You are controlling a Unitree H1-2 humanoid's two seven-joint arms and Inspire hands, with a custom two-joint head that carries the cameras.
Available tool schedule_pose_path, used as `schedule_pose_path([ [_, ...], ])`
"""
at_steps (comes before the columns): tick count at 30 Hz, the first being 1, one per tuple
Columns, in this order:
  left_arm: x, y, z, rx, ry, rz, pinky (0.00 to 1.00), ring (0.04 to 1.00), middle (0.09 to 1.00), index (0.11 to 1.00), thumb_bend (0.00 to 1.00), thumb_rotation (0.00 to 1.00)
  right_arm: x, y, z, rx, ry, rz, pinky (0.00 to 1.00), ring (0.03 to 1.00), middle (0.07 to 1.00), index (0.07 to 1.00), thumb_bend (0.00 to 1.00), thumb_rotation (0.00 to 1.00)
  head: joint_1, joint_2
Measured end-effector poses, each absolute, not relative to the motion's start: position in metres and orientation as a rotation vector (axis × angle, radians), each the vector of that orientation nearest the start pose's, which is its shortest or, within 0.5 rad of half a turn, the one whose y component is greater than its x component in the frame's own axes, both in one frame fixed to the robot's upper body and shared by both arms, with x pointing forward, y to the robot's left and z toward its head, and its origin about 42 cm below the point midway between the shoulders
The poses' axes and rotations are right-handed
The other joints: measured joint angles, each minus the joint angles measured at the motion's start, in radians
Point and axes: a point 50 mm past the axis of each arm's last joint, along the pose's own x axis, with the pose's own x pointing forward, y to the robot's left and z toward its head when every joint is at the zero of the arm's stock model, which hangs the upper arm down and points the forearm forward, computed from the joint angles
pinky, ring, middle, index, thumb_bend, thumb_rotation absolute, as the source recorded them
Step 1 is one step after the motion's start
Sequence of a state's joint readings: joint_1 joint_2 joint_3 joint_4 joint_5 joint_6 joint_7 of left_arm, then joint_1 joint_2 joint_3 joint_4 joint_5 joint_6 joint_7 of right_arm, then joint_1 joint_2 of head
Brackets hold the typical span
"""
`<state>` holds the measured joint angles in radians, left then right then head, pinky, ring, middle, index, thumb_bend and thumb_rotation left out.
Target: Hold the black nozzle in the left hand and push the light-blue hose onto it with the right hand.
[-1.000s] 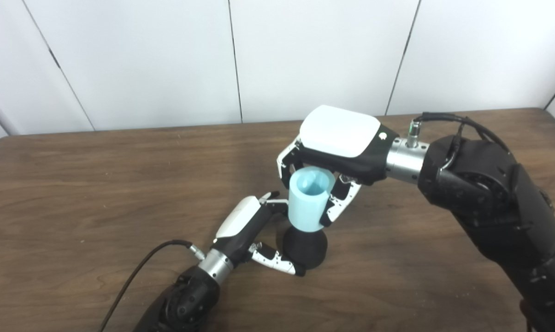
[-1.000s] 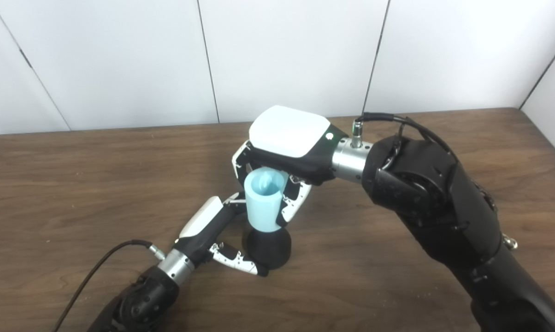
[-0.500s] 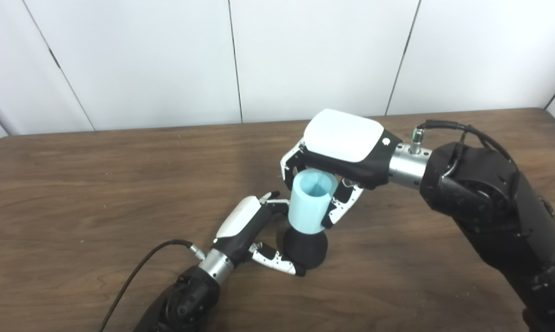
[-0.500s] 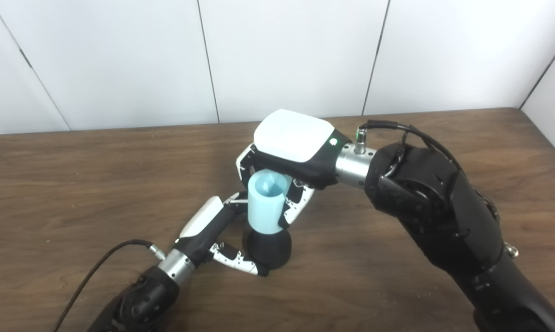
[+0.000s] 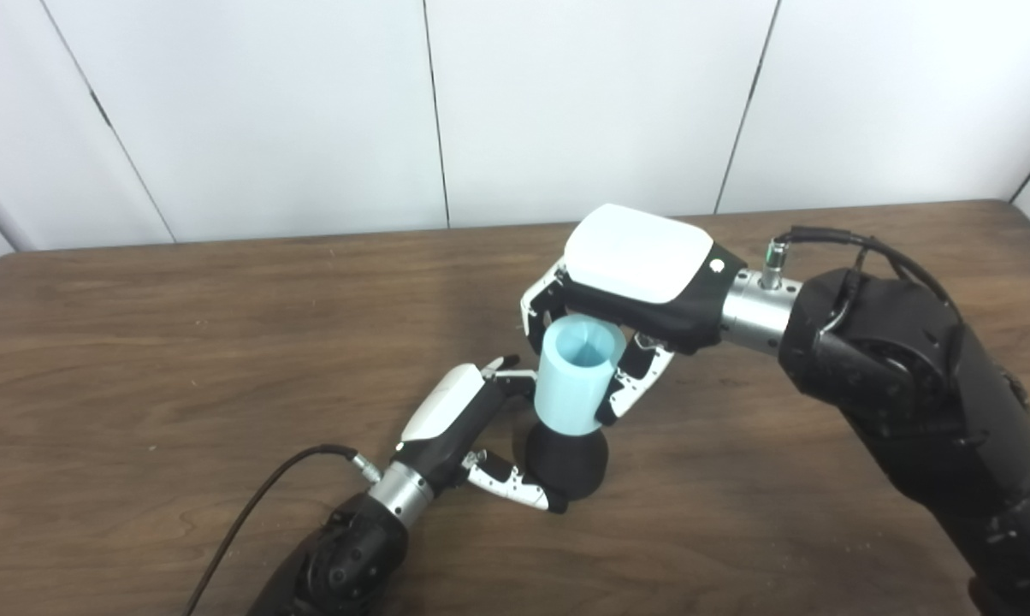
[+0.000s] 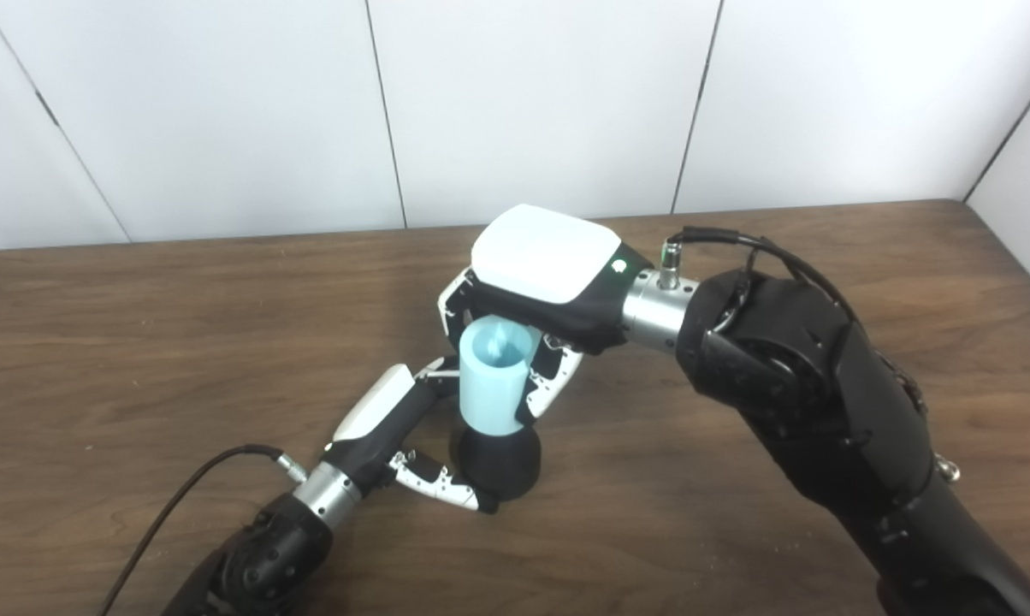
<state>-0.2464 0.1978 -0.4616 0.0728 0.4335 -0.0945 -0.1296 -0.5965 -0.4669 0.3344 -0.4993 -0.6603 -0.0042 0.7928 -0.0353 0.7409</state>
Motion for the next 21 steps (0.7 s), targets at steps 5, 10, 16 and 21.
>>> schedule_pose_path([
  [5, 0.3271, 0.1302, 0.1277, 0.694, -0.276, -0.615, 0.97, 0.750, 0.498, 0.482, 0.52, 0.00, 0.3318, -0.1688, 0.3446, -1.464, -0.680, 0.757, 0.14, 0.225, 0.512, 0.468, 0.53, 0.00, 0.002, 0.002],
  [10, 0.3270, 0.1301, 0.1283, 0.695, -0.274, -0.615, 0.97, 0.750, 0.498, 0.482, 0.52, 0.00, 0.3313, -0.1684, 0.3447, -1.465, -0.681, 0.759, 0.14, 0.236, 0.529, 0.459, 0.52, 0.00, 0.002, 0.003],
  [16, 0.3270, 0.1302, 0.1283, 0.695, -0.274, -0.615, 0.97, 0.753, 0.498, 0.482, 0.52, 0.00, 0.3313, -0.1660, 0.3455, -1.473, -0.685, 0.771, 0.15, 0.250, 0.513, 0.468, 0.53, 0.00, 0.002, 0.005],
  [21, 0.3270, 0.1301, 0.1283, 0.695, -0.274, -0.615, 0.97, 0.753, 0.498, 0.482, 0.52, 0.00, 0.3313, -0.1656, 0.3457, -1.475, -0.684, 0.775, 0.15, 0.247, 0.508, 0.472, 0.53, 0.00, 0.003, 0.006],
])
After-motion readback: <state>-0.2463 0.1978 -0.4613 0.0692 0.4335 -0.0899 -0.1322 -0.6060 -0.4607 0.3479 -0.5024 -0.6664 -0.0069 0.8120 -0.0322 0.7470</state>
